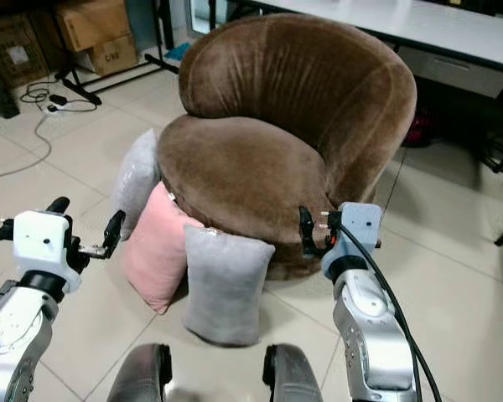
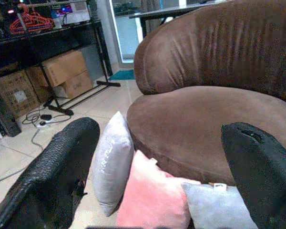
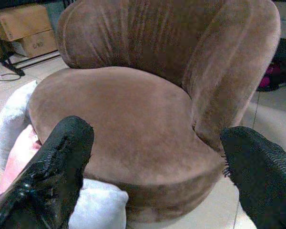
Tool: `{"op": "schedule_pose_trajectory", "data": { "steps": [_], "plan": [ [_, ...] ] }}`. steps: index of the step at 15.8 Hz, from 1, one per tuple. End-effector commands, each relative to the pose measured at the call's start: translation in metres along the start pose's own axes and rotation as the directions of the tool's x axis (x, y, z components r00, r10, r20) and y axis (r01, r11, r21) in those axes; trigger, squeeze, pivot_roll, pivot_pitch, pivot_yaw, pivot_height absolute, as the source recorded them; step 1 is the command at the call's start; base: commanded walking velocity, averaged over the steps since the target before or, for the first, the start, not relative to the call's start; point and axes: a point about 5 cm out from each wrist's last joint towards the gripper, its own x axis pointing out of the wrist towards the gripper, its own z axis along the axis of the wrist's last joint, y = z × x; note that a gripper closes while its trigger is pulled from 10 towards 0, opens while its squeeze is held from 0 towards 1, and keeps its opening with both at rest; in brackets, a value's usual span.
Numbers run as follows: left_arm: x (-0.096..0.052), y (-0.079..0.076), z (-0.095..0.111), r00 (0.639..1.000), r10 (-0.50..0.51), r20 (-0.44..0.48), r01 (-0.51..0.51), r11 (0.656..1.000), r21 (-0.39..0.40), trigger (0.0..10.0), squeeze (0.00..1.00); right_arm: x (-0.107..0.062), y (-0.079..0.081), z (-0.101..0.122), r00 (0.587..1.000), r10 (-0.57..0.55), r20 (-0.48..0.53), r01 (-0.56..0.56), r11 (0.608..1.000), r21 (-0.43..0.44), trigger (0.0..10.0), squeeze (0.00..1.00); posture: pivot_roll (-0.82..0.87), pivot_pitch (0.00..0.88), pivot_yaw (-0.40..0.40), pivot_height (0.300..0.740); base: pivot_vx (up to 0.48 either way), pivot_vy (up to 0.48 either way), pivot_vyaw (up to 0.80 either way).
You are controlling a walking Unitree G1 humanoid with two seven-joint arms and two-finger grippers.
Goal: Move the pillow to the sofa from floor
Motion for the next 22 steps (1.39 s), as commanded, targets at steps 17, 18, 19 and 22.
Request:
{"op": "schedule_pose_trajectory", "data": {
  "steps": [17,18,19,22],
  "plan": [
    [0.0060,0.0021,0.0042,0.999,-0.028,0.017,0.028,1.000,0.014,10.0,0.00,0.0086,-0.0003,0.0013,1.000,-0.023,0.020,0.023,1.000,0.001,10.0,0.00,0.12,0.000,-0.038,0.616,0.361,0.000,0.00],
    [0.0062,0.0023,0.0041,0.999,-0.028,0.017,0.028,1.000,0.015,10.0,0.00,0.0088,-0.0002,0.0010,1.000,-0.024,0.020,0.024,1.000,0.001,10.0,0.00,0.12,0.000,-0.038,0.616,0.364,0.000,0.00],
    [0.0064,0.0026,0.0040,0.999,-0.028,0.018,0.027,1.000,0.014,10.0,0.00,0.0091,0.0009,0.0006,1.000,-0.022,0.021,0.022,1.000,0.000,10.0,0.00,0.12,0.000,-0.038,0.616,0.360,0.000,0.00],
    [0.0070,0.0020,0.0036,0.999,-0.029,0.018,0.029,0.999,0.015,10.0,0.00,0.0098,-0.0003,0.0001,0.999,-0.029,0.016,0.028,0.999,0.027,10.0,0.00,0.12,0.000,-0.038,0.616,0.364,0.000,0.00]
  ]
}}
